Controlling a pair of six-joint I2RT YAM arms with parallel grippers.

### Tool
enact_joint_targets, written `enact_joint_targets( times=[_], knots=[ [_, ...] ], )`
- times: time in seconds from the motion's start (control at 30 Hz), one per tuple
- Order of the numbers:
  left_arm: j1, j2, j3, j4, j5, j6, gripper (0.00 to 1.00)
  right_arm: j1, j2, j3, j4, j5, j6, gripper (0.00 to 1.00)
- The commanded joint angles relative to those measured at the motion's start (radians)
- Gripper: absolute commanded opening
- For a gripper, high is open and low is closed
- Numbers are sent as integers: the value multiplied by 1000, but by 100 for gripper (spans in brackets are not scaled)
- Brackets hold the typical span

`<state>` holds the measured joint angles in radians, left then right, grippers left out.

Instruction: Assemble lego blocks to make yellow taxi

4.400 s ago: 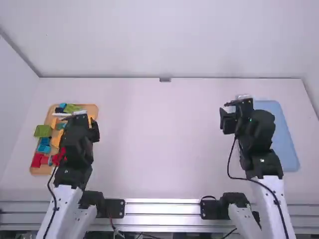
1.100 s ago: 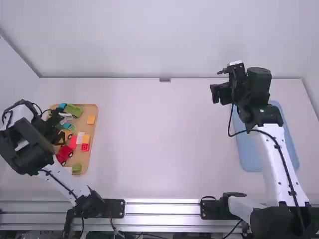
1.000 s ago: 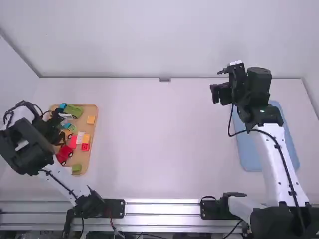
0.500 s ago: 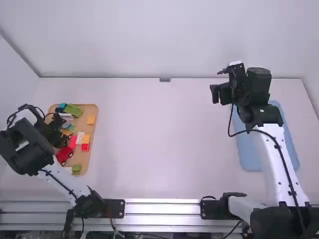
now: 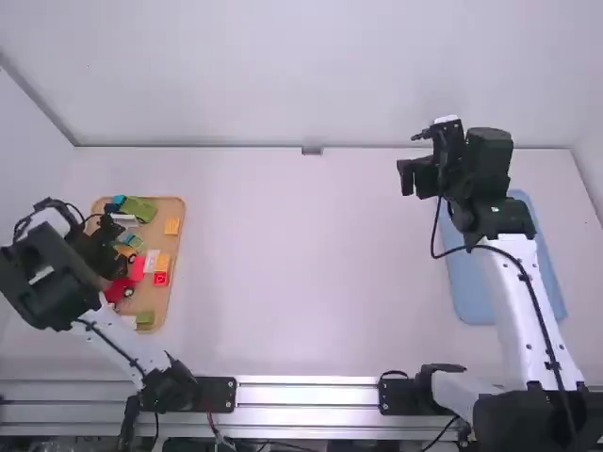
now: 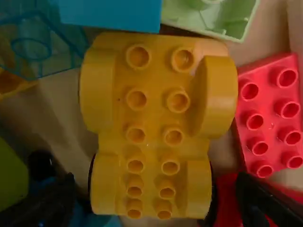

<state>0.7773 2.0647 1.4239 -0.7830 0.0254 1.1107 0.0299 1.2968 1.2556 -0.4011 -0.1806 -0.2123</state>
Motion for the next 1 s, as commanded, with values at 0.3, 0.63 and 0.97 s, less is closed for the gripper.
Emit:
enact_joint_targets(
  times=[0.3,0.63,0.97],
  knots=[
    [8,26,-10,3,-8,-21,84,5,5,39,3,-5,6,98],
    [8,26,-10,-16,-28,-21,85,3,5,39,0,-5,6,98],
    [8,28,-10,-8,-38,-21,83,4,5,39,0,-5,6,98]
  ],
)
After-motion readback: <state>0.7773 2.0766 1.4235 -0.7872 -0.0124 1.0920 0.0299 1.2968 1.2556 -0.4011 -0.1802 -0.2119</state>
